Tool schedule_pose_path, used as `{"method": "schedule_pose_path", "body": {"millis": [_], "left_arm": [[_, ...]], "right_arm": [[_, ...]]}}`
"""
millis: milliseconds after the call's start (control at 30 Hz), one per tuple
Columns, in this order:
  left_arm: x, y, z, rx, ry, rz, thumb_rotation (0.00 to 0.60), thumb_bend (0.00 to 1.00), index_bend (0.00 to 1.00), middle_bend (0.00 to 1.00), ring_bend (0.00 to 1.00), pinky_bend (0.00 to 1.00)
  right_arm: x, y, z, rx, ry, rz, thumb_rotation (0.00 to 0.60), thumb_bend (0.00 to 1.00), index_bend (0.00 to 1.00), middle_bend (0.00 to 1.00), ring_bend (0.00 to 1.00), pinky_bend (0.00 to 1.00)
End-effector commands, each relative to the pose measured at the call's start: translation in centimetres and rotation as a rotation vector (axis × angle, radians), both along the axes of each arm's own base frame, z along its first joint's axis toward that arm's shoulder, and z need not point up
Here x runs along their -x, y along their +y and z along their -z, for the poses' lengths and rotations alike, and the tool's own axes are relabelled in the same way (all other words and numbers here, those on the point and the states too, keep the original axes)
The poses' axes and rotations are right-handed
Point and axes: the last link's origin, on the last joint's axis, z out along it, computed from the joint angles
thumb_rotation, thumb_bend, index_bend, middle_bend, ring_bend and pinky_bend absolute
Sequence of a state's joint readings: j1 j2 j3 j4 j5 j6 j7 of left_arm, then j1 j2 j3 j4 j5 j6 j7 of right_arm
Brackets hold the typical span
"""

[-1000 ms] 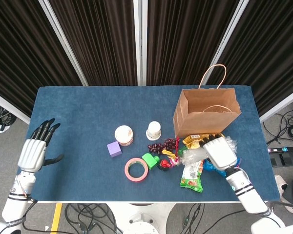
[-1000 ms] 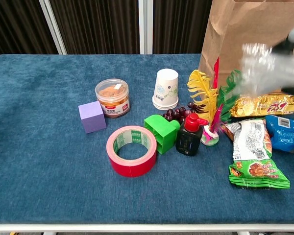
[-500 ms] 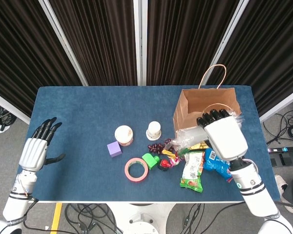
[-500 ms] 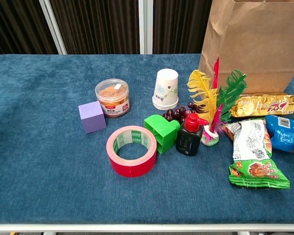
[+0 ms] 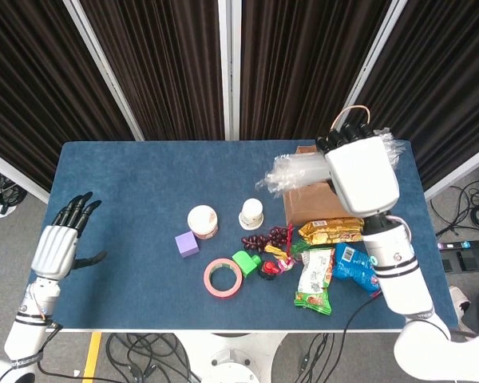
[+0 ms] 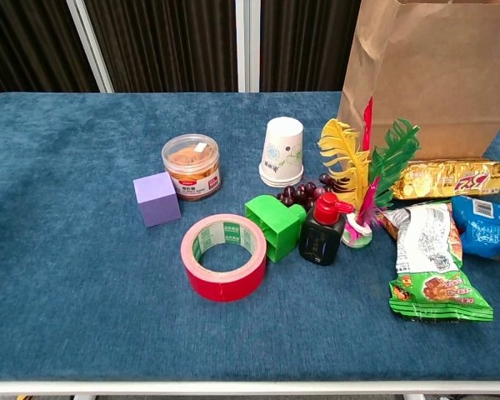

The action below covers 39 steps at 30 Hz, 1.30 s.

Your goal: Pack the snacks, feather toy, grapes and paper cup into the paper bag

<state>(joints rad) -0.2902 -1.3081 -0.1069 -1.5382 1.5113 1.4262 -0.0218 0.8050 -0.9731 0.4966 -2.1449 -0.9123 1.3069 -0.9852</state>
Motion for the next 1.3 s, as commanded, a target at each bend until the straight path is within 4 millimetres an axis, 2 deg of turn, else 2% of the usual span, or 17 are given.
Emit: {"method": "schedule_pose_path", "body": {"millis": [33,300,667,900,1300], "left_arm": [[0.2,0.0,-0.1,-0.001,0.001,-0.004,0.6,0.14,0.16,0.14,0.05,0.18],[0.8,0.2,-0.3,0.001,0.002,-0.017,0.6,0.14,0.16,0.14,0.05,0.18],[1.2,0.4,-0.3,0.012,0.012,-0.028,0.6,0.14,0.16,0.14,0.05,0.18],[1.5,0.4,-0.4,0.007,0.01,-0.037,0.6,0.14,0.16,0.14,0.05,0.18],[1.4,0.4,-0.1,0.018,0.012,-0.03,0.6,0.14,0.16,0.14,0.05,0.18]], "right_arm": [[0.2,-2.9,0.6,0.021,-0.003,0.064,0.6,0.29,0.67,0.53,0.41,0.49],[2.7,-6.1,2.8,-0.014,-0.039,0.156,0.6,0.29,0.67,0.53,0.41,0.49],[5.3,-8.8,5.7,-0.061,-0.064,0.212,0.6,0.29,0.67,0.53,0.41,0.49],[6.2,-9.1,7.3,-0.089,-0.077,0.228,0.6,0.29,0.67,0.53,0.41,0.49],[7.8,-8.4,7.7,-0.121,-0.143,0.272,0.6,0.28,0.67,0.53,0.41,0.49]]}}
